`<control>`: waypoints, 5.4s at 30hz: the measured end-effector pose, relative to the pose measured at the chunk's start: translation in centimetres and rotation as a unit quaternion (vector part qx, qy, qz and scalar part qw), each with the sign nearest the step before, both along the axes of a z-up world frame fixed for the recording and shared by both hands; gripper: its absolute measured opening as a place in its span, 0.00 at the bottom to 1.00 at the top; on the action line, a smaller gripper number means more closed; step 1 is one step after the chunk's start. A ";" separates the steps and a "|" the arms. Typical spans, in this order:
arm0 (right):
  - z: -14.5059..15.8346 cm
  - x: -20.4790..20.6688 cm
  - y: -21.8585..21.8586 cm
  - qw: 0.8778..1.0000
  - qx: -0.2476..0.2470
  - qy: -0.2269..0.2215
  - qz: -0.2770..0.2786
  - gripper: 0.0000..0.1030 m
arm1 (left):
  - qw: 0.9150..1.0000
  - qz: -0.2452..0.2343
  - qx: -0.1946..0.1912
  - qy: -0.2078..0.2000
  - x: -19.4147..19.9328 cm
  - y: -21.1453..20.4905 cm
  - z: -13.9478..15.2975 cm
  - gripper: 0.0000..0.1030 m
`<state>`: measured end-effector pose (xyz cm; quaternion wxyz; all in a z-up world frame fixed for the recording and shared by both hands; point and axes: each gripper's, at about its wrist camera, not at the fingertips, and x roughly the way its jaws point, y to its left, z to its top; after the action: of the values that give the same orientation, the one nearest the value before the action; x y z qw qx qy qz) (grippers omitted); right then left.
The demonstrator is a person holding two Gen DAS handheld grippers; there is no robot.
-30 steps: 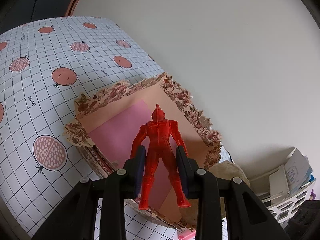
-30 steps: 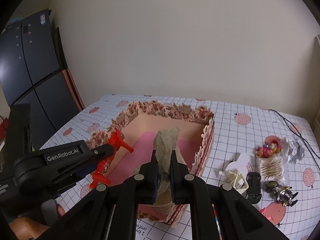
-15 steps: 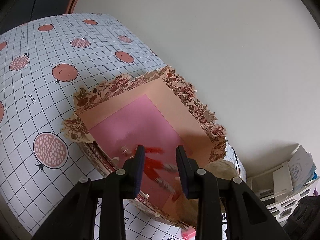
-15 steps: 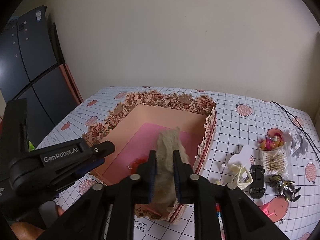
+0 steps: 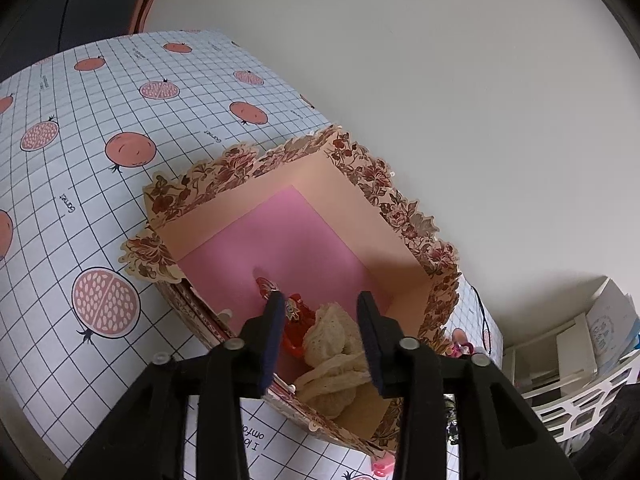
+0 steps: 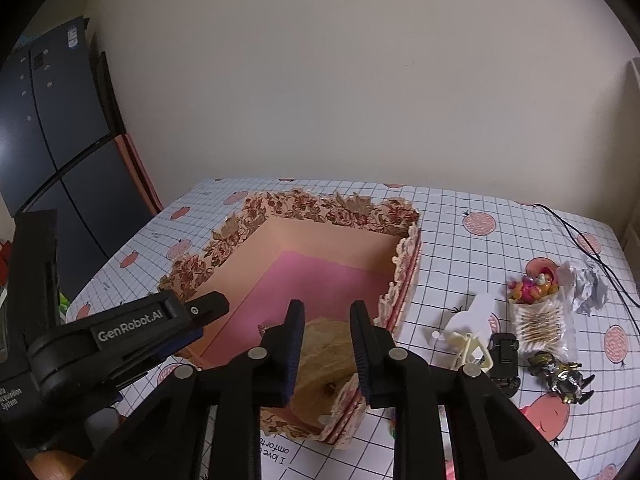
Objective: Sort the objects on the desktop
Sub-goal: 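Open the left tool to drop the red figure while the right tool releases the lace into the box, then withdraw both tools from the box toward the black figure and block toy, then grasp the black-and-gold action figure with the right tool and lift it, then grasp the colourful block toy with the left tool while the right tool holds the black figure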
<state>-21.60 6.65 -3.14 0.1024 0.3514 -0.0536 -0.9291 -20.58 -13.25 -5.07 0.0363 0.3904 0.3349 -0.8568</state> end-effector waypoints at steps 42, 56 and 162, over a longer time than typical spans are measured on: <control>8.5 4.6 16.9 0.988 -0.046 0.048 -0.136 0.77 | 0.988 -0.056 -0.134 0.057 2.0 14.1 7.0 0.92; 7.9 6.2 24.2 0.980 -0.047 0.036 -0.190 0.85 | 0.977 -0.102 -0.168 0.080 2.2 20.6 6.8 0.92; -4.8 0.1 22.9 0.981 -0.071 -0.105 -0.144 0.75 | 0.972 -0.122 -0.119 -0.164 -1.1 19.1 -8.5 0.37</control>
<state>-21.47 29.59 -7.98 -0.0134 0.4273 -0.1800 -0.8859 -21.65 5.80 -13.54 0.0320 0.5566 0.1696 -0.8127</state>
